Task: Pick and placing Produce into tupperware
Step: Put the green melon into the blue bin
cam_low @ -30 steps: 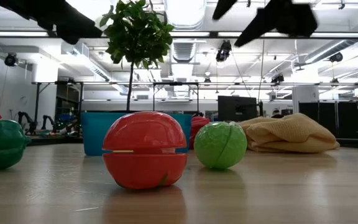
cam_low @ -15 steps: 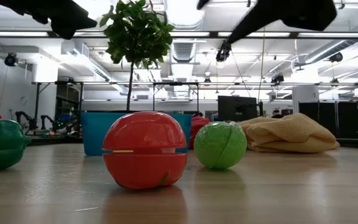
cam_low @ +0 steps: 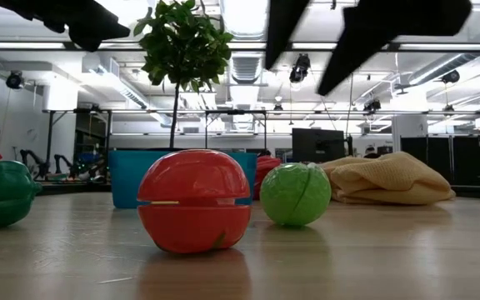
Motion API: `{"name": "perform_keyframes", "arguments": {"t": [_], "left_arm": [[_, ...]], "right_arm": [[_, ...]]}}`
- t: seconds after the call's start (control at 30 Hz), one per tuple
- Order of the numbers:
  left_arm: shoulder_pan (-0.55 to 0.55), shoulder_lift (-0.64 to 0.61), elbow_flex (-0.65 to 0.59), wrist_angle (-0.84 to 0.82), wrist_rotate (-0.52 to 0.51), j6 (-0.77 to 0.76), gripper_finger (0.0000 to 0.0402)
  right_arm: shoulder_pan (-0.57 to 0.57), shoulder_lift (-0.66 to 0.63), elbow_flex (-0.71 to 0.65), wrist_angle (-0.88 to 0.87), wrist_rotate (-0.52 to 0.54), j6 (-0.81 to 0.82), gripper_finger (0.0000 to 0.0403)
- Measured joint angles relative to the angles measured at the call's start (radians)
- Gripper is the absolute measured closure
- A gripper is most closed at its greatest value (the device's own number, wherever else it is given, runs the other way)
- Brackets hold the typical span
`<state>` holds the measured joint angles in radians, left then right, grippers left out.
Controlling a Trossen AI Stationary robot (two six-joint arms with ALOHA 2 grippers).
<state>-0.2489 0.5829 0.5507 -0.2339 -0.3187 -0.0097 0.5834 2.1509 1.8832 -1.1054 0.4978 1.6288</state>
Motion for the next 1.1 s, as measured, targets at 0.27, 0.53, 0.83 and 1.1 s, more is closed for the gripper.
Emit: {"name": "perform_keyframes", "arguments": {"t": [0.27, 0.53, 0.83, 1.1], "left_arm": [[0.0, -0.001, 0.0, -0.002, 0.0, 0.0, 0.0237], [0.0, -0.004, 0.0, -0.022, 0.0, -0.001, 0.0237], [0.0, -0.011, 0.0, -0.038, 0.0, 0.0, 0.0237], [0.0, -0.009, 0.0, -0.039, 0.0, 0.021, 0.0237]], "right_arm": [[-0.032, 0.112, 0.143, -0.016, -0.066, -0.084, 0.0165], [-0.074, 0.145, 0.136, -0.077, -0.113, -0.073, 0.0078], [-0.08, 0.143, 0.11, -0.094, -0.133, -0.047, 0.0044], [-0.082, 0.143, 0.052, -0.07, -0.131, 0.007, 0.0044]]}}
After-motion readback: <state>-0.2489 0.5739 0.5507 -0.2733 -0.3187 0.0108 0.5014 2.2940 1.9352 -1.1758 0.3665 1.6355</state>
